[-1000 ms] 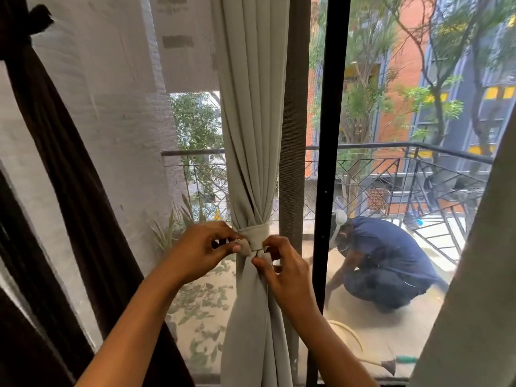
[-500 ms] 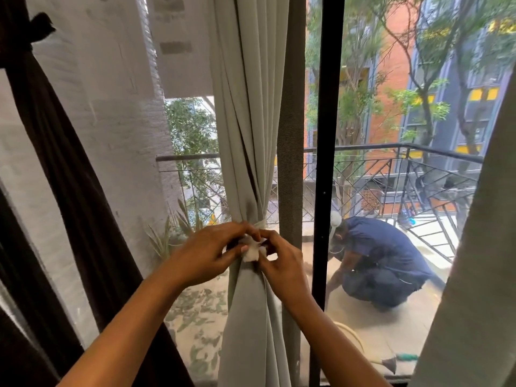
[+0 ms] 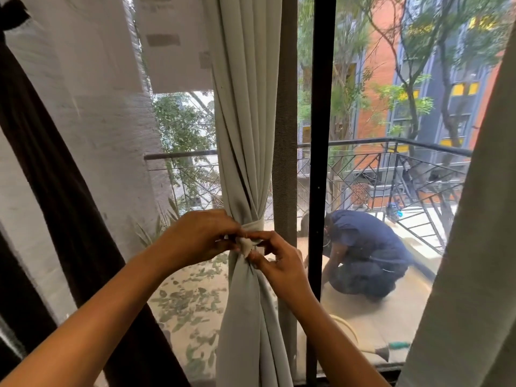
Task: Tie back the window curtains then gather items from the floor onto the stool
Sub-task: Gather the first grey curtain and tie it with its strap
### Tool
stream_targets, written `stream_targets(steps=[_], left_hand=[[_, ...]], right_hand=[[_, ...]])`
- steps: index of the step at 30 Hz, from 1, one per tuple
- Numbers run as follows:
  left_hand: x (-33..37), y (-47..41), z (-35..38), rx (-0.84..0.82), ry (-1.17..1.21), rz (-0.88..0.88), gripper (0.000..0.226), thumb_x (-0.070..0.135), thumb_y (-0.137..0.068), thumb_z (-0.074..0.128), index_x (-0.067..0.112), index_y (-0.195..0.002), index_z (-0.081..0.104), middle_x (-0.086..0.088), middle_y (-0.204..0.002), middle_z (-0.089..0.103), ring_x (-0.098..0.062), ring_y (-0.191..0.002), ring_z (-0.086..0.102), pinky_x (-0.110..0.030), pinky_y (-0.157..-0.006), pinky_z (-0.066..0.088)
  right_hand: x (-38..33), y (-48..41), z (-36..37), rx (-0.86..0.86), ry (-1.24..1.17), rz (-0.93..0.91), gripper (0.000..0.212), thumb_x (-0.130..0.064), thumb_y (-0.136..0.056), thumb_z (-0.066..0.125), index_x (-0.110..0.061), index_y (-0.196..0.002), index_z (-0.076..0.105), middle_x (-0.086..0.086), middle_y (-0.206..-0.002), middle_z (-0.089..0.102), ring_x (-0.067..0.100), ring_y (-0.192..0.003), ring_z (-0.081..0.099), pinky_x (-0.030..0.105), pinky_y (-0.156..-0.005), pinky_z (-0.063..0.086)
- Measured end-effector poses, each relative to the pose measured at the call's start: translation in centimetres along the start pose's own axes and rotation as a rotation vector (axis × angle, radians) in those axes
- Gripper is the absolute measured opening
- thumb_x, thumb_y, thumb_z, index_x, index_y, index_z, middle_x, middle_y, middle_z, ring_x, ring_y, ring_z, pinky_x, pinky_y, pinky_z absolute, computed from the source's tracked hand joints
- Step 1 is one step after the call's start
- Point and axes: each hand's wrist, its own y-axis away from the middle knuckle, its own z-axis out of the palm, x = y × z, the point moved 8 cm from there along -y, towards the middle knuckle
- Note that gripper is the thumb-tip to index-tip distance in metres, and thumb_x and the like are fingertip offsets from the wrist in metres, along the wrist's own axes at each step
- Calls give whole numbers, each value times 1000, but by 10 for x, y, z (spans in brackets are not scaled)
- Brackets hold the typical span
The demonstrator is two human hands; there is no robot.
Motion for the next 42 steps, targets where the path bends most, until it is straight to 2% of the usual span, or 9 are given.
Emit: stream_targets(steps=[5, 8, 11, 15, 19, 26, 30, 38, 42], left_hand=[[11, -3, -2, 85, -138, 168, 26, 43, -82, 53, 27, -85, 74, 2, -85, 64, -10, -80, 43, -22, -53, 35], [7, -7, 2, 55, -55, 179, 21, 43, -83, 55, 29, -89, 69, 1, -94, 65, -11, -87, 48, -25, -55, 46], [-3, -6, 3, 24, 20, 76, 19, 47, -80, 54, 36, -95, 57, 3, -86, 63, -5, -84, 49, -29, -51, 50], [-12, -6, 9, 10, -7, -59, 28, 55, -79, 48, 39, -98, 63, 8, -78, 49, -11, -72, 51, -22, -53, 36], [-20, -10, 26, -69, 19, -318, 30, 51, -84, 51, 36, -107, 64, 11, -88, 49, -14, -87, 52, -27, -63, 34], [-12, -7, 36, -54, 206, -296, 12, 36, -85, 66, 39, -96, 64, 12, -84, 66, 9, -65, 45, -21, -61, 38], [-8, -4, 35, 39, 235, -285, 15, 28, -81, 70, 34, -95, 71, 21, -74, 53, 16, -65, 44, -8, -62, 31], [0, -12, 35, 117, 210, -316, 22, 20, -75, 65, 25, -94, 74, 9, -69, 60, -10, -63, 51, -13, -59, 33], [0, -16, 36, 119, 244, -370, 25, 18, -76, 64, 26, -96, 75, 3, -80, 70, -14, -69, 61, -21, -63, 42]], right_hand=[[9, 2, 2, 82, -16, 56, 33, -7, -81, 70, -27, -107, 64, -9, -90, 69, 13, -76, 62, 35, -71, 54], [9, 1, 6, 67, -40, 72, 33, -11, -79, 72, -27, -107, 64, -1, -85, 68, 17, -74, 60, 37, -71, 53], [13, 2, 6, -32, -156, 117, 32, -12, -84, 68, -30, -110, 63, 11, -87, 66, 28, -81, 63, 46, -74, 56], [19, 5, 5, -95, -252, 185, 27, -9, -87, 63, -28, -106, 56, 7, -78, 62, 32, -79, 64, 53, -74, 56], [24, 2, 4, -37, -155, 187, 17, -20, -83, 63, -24, -93, 50, 2, -70, 60, 25, -70, 63, 59, -71, 52], [22, 1, 3, 4, -139, 176, 18, -24, -81, 65, -19, -88, 49, 13, -76, 59, 35, -71, 60, 59, -67, 52], [17, 1, -2, -23, -90, 171, 16, -20, -82, 63, -19, -90, 48, 16, -79, 58, 41, -77, 59, 58, -70, 52], [-10, -11, -12, -86, 155, 65, 16, -13, -81, 57, -26, -87, 50, 2, -78, 58, 23, -72, 60, 51, -68, 51], [-10, -22, -19, -47, 244, 192, 21, -13, -77, 57, -32, -84, 50, 6, -71, 63, 24, -66, 63, 51, -65, 54]])
